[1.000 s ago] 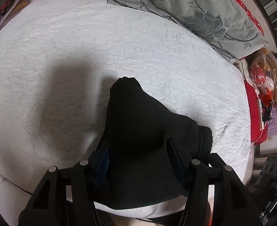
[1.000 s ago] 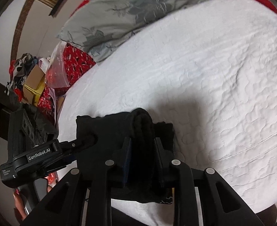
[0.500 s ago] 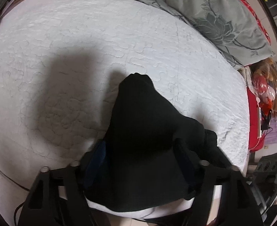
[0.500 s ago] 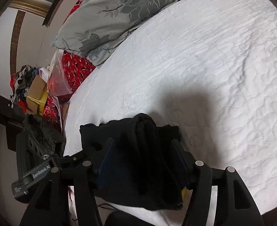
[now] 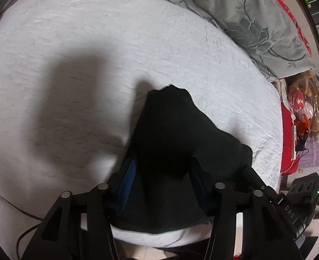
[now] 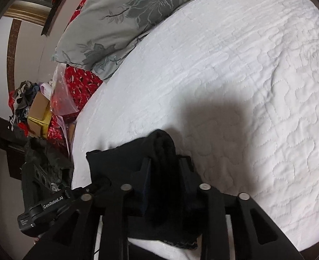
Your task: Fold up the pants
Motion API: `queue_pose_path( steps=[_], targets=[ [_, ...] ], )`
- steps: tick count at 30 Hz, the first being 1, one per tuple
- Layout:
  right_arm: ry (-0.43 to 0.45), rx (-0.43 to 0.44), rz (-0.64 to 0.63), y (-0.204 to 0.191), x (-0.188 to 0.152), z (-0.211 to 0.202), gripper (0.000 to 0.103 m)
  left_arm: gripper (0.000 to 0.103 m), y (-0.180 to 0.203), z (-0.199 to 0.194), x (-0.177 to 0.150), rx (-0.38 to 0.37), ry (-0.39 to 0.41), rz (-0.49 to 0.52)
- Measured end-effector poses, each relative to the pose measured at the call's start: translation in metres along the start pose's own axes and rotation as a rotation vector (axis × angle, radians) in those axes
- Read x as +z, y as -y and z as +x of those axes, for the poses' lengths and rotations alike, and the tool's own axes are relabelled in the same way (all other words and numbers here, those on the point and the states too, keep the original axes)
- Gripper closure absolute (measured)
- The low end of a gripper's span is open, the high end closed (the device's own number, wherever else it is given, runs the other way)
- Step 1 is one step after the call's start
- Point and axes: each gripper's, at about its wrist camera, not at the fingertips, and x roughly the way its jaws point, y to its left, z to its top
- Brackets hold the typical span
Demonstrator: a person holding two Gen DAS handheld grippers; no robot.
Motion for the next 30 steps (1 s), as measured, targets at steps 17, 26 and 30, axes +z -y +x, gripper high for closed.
queue_pose_path(
  steps=[17, 26, 30],
  targets=[
    [-0.045, 0.001, 0.064, 0.01, -0.028, -0.008, 0.074, 0.065, -0.061, 0.008, -0.05, -0.207, -0.042, -0.32],
    [-0.053, -0.007, 0.073, 0.011, -0.047, -0.008, 0.078, 0.066, -0.06, 0.011, -0.047, -0.089, -0.022, -0.248],
    [-0.066, -0.019, 0.061, 0.018, -0.05, -0.01, 0.06, 0.052, -0.055, -0.001, -0.05, -0.056, 0.001, -0.208]
  ],
)
